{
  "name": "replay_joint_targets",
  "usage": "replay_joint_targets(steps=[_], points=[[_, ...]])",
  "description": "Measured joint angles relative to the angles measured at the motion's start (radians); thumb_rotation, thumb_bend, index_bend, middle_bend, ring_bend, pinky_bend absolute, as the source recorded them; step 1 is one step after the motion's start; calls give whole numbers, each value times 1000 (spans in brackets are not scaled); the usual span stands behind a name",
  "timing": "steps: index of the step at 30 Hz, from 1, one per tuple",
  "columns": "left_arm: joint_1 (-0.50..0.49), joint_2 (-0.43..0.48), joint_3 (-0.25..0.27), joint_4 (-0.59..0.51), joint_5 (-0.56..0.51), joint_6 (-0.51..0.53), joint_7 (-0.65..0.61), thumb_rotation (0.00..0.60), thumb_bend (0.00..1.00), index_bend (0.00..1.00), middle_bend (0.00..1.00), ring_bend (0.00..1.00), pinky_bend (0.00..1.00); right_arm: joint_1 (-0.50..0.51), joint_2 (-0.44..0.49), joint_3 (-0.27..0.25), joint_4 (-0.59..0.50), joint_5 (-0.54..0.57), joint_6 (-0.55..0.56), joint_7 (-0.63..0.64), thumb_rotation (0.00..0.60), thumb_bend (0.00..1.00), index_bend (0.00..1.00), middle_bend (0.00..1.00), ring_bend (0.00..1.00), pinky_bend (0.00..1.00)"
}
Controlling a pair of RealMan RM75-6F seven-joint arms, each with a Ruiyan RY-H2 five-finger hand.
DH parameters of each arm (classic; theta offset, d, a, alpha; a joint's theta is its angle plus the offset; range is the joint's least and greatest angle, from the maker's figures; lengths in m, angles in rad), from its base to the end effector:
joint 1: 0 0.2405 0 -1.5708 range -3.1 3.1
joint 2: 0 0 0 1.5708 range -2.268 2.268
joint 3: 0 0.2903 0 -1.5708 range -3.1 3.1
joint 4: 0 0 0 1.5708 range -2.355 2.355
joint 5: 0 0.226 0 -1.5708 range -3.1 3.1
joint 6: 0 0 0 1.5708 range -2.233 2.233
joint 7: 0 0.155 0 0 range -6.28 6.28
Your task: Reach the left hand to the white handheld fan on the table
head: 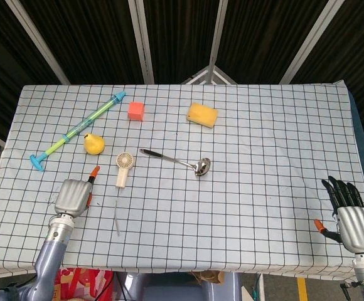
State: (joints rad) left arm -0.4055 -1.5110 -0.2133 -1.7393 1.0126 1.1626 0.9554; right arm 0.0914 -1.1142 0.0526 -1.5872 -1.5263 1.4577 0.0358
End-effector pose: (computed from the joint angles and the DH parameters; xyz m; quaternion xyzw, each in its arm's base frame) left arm -0.2334 0.2968 -0.0040 -0.7211 -0.3408 -0.2260 0.5593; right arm -0.3501 -0.1992 0.1587 0.6055 -0.3892 0.3906 0.5739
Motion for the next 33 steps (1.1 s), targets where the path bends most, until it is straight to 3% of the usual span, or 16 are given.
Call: replay_joint_targets(steps=[5, 13, 33], points=[[-66, -67, -8, 72, -85, -20, 64, 600, 710, 66, 866, 629, 597, 5, 3, 2, -3, 6, -10, 0, 600, 279, 63, 0, 0, 0], [-122, -138, -1, 148, -128, -32, 58, 600, 710, 66, 866, 629, 597, 9, 6, 4, -8, 13, -19, -1, 600, 279, 63, 0, 0, 0], [-186, -177, 43, 157, -145, 11, 59, 600, 711, 83, 866, 629, 597, 9, 5, 2, -8, 13, -16, -3, 600, 279, 63, 0, 0, 0]])
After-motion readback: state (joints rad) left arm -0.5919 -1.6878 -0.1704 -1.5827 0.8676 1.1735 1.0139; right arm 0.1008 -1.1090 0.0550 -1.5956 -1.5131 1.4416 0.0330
